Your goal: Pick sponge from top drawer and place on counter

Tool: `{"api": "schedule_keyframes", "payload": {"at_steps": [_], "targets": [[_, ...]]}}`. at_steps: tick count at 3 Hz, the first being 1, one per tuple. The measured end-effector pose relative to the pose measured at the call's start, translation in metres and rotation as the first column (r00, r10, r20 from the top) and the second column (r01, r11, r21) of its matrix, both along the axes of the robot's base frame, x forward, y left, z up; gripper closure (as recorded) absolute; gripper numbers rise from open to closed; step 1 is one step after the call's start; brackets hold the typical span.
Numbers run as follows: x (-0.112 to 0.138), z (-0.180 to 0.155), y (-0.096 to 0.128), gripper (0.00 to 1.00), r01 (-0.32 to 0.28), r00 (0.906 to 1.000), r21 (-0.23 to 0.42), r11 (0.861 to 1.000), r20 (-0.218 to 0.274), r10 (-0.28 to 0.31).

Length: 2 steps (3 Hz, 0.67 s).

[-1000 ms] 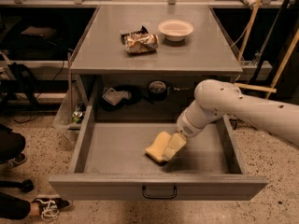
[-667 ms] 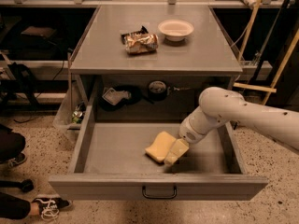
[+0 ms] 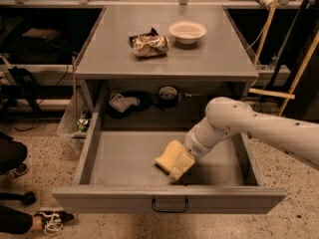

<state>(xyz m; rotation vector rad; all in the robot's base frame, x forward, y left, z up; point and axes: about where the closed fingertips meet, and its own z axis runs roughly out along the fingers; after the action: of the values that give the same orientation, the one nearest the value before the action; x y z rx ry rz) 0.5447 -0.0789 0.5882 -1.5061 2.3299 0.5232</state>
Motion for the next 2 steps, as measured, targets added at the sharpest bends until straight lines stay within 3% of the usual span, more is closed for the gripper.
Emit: {"api": "schedule_keyframes", "payload": {"at_steps": [1,2], "targets": [[-0.017,0.0007,0.0225,0.0,-0.069,0.9961,0.034,0.997,0.057,0.067],[-0.0187,0.0,0.0266,0.0,-0.079,0.9952,0.038,0.996,0.061,0.077]]}}
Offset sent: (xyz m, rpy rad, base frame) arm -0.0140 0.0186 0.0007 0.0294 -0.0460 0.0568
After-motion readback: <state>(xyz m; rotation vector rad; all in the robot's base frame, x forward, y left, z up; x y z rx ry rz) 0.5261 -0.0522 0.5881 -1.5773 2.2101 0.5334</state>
